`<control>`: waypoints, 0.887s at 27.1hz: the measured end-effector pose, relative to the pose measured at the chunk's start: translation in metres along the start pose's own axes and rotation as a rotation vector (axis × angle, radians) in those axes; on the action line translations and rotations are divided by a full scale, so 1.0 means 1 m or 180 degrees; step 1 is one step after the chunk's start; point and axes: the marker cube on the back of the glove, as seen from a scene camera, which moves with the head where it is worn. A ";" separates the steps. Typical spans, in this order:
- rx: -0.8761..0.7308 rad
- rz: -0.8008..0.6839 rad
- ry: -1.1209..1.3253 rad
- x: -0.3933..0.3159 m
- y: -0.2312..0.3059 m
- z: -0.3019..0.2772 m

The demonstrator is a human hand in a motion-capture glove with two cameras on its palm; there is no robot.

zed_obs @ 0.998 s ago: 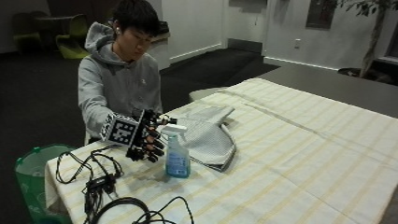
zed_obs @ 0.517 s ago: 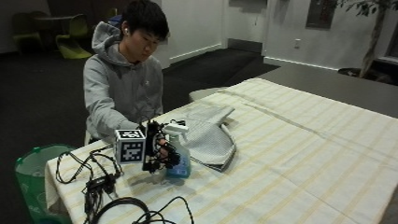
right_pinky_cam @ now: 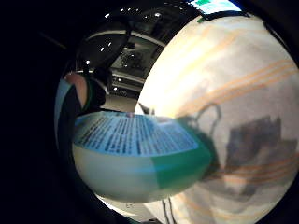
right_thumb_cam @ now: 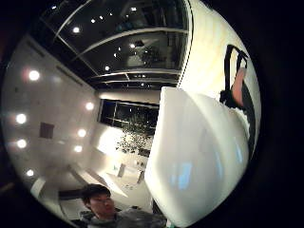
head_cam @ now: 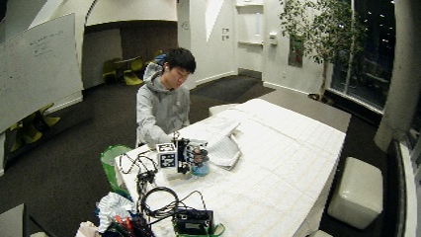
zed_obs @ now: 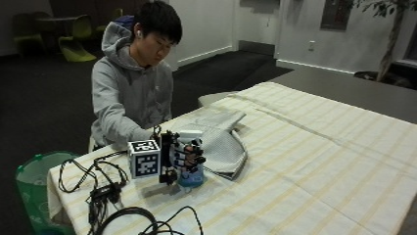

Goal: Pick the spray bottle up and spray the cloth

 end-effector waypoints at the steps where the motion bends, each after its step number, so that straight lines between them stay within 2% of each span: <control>1: -0.0015 -0.0019 -0.0003 -0.001 -0.001 0.002; 13: -0.0212 -0.0369 0.0529 -0.014 -0.014 0.020; 19: -0.0535 -0.0671 0.1094 -0.047 -0.007 0.030; 24: -0.1027 -0.0970 0.1657 -0.093 0.003 0.041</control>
